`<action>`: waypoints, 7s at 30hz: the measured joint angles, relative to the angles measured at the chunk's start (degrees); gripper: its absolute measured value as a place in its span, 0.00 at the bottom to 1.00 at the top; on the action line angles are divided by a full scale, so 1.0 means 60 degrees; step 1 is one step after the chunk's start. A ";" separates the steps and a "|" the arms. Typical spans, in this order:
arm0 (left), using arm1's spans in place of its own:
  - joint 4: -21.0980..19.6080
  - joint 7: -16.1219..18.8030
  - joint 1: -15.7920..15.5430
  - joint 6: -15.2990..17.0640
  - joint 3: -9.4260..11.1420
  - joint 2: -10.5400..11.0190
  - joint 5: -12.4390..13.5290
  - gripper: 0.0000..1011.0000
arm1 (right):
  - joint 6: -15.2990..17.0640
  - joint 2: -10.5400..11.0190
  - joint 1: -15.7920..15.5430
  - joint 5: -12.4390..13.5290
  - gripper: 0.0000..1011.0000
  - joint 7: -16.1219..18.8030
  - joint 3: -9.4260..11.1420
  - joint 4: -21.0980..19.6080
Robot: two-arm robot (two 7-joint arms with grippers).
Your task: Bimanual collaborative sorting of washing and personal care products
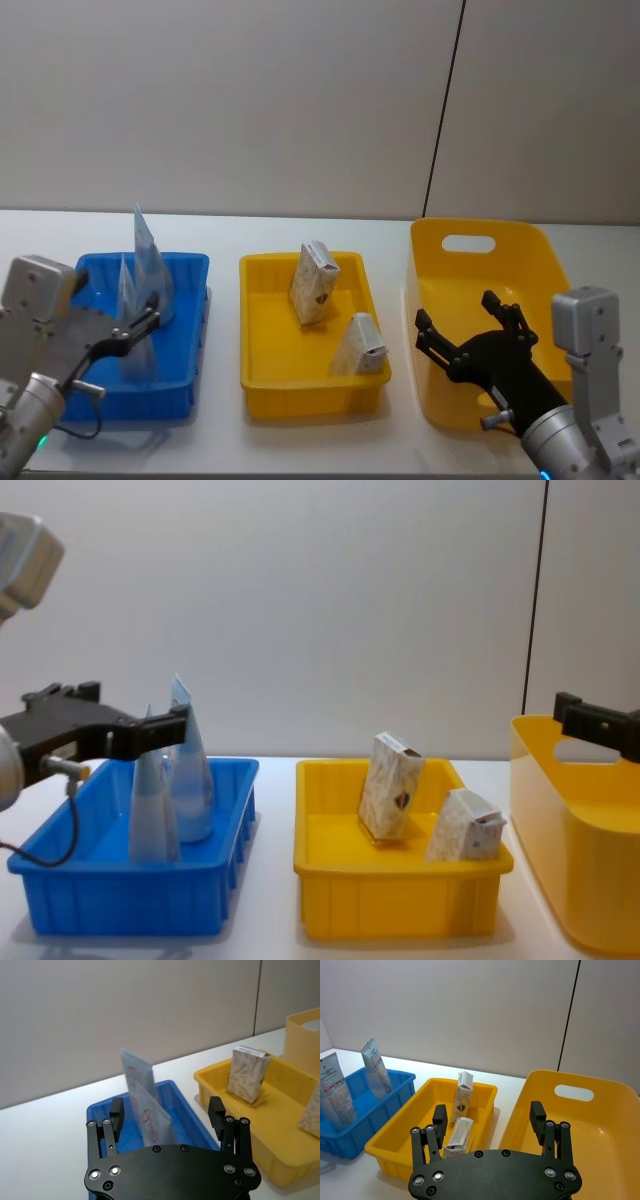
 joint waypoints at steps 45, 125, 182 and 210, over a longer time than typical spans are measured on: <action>0.2833 -0.1222 -0.1249 0.0301 -0.0160 -0.0707 -0.0391 0.99 | 0.0000 0.0000 0.0000 0.0000 0.99 0.0000 0.0000 0.0000; 0.1557 -0.4467 -0.1541 -0.0463 -0.0696 -0.0479 -0.1772 0.27 | 0.0000 0.0001 0.0000 0.0000 0.99 0.0000 0.0000 0.0000; 0.1971 -0.5152 -0.2906 -0.0904 0.0774 -0.1274 -0.1458 0.27 | 0.0744 0.0571 0.1426 -0.0204 0.99 0.2065 -0.0857 0.0519; 0.1985 -0.5154 -0.2934 -0.0907 0.0795 -0.1294 -0.1461 0.27 | 0.1021 0.0380 0.4087 -0.0916 0.99 0.3689 -0.2369 0.2396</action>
